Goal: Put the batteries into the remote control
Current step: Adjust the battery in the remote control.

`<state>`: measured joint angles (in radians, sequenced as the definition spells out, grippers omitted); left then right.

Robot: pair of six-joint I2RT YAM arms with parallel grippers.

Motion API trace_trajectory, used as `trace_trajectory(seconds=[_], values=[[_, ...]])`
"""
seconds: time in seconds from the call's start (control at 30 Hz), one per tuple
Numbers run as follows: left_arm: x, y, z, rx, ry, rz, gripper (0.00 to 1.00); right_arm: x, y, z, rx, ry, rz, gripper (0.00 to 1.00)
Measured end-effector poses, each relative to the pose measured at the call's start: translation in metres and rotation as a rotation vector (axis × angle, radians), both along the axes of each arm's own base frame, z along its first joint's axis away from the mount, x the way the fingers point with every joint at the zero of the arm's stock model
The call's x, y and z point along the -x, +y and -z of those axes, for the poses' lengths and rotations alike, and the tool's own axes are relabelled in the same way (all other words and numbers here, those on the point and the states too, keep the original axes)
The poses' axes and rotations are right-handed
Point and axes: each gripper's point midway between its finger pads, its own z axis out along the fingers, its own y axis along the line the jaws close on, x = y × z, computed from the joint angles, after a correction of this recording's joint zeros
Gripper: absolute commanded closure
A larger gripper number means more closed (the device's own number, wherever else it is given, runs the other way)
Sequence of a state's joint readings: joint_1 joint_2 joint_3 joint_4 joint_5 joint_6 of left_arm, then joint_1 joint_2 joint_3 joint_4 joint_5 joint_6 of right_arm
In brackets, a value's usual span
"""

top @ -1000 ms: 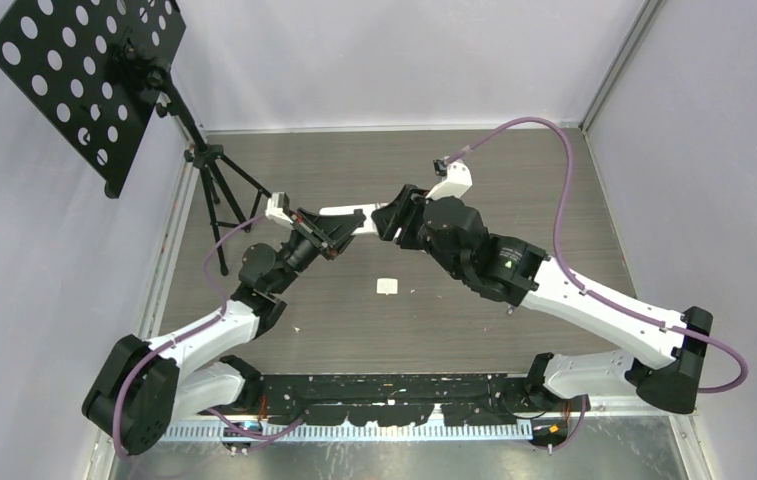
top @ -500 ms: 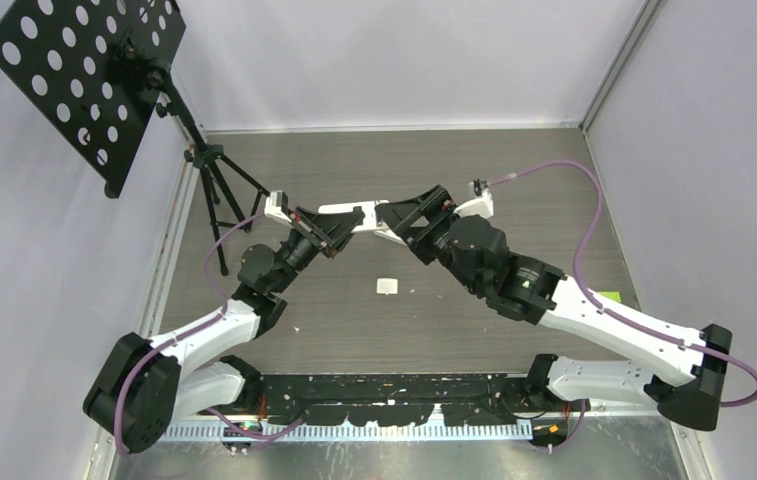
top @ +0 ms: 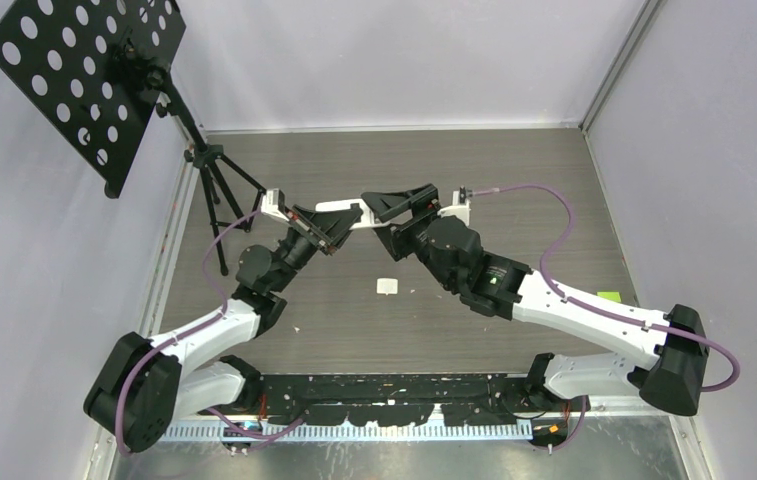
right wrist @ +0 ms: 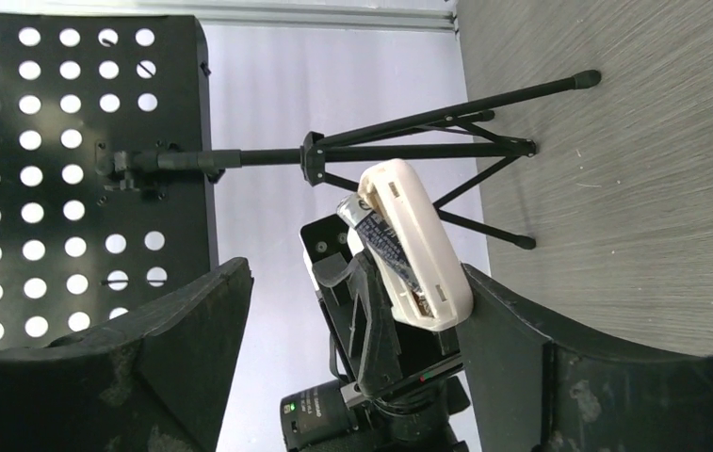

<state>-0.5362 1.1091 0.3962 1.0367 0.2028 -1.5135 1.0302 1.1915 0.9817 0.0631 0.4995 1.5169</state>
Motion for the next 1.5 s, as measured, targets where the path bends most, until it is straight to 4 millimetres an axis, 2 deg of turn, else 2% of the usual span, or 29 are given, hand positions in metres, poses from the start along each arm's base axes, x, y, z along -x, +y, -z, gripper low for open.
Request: trace_trajectory(seconds=[0.13, 0.3, 0.4, 0.73, 0.8, 1.0, 1.13, 1.2, 1.43, 1.5], values=[[0.001, 0.0, -0.003, 0.0, -0.017, -0.003, 1.0, -0.004, -0.002, 0.001, -0.02, 0.017, 0.027, 0.28], [0.001, -0.001, -0.004, -0.008, -0.045, -0.003, 1.0, -0.006, -0.004, 0.003, -0.025, 0.026, 0.048, 0.29], [0.004, -0.002, -0.006, -0.012, -0.073, 0.007, 1.0, -0.008, -0.006, 0.003, -0.026, 0.025, 0.062, 0.35], [0.011, -0.007, -0.012, -0.01, -0.147, 0.047, 1.0, -0.013, -0.011, 0.003, -0.018, 0.031, 0.081, 0.38], [0.011, -0.008, -0.012, -0.009, -0.154, 0.051, 1.0, -0.014, -0.012, 0.003, -0.018, 0.031, 0.084, 0.44], [0.013, -0.007, -0.016, 0.002, -0.172, 0.053, 1.0, -0.014, -0.012, 0.005, -0.014, 0.034, 0.082, 0.54], [0.013, -0.007, -0.017, 0.014, -0.162, 0.056, 1.0, -0.015, -0.013, 0.004, -0.013, 0.033, 0.083, 0.7], [0.012, -0.007, -0.016, 0.017, -0.156, 0.057, 1.0, -0.015, -0.013, 0.005, -0.01, 0.033, 0.082, 0.73], [0.004, -0.012, -0.01, 0.061, -0.092, 0.086, 1.0, -0.019, -0.017, 0.009, 0.01, 0.034, 0.096, 0.75], [0.002, -0.014, -0.007, 0.081, -0.065, 0.098, 1.0, -0.02, -0.019, 0.012, 0.021, 0.032, 0.099, 0.69]])
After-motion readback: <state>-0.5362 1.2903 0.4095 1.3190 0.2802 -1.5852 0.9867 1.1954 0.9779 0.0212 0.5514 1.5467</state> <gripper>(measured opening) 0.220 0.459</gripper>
